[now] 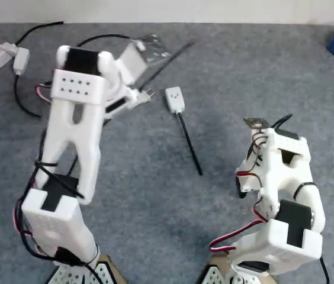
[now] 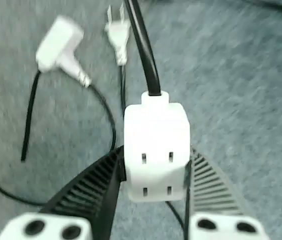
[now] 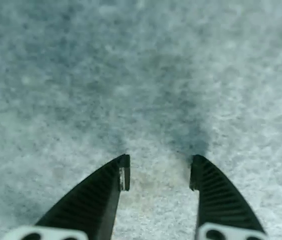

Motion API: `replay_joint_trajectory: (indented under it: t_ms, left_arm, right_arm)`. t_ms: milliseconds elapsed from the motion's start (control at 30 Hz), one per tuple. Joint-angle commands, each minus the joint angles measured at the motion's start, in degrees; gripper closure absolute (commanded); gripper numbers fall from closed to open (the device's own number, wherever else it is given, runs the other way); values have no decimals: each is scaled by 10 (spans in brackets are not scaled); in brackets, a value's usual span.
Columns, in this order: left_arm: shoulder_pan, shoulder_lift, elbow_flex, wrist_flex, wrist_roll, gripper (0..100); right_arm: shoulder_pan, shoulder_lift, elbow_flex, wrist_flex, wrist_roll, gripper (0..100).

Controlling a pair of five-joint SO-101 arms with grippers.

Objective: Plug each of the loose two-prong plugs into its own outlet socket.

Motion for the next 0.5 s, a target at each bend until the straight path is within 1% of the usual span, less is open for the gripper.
replay_joint_trajectory:
  t_ms: [0,67,133,233,333,467]
  left_arm:
    - [56,-37,-12,7,9,902]
    - [81,-36,40,9,24,902]
    - [106,-37,118,9,29,902]
    - [126,-43,221,7,27,902]
    - [131,-43,292,-15,25,900]
    - [131,-43,400,-50,-49,899]
  right_arm:
    - [45,-5,-3,-17,5,785]
    - [61,-5,-3,-29,6,785]
    - [75,-5,-3,-29,8,785]
    - [80,-5,-3,-16,57,785]
    - [75,-7,-7,15,77,785]
    - [76,-44,-47,58,83,785]
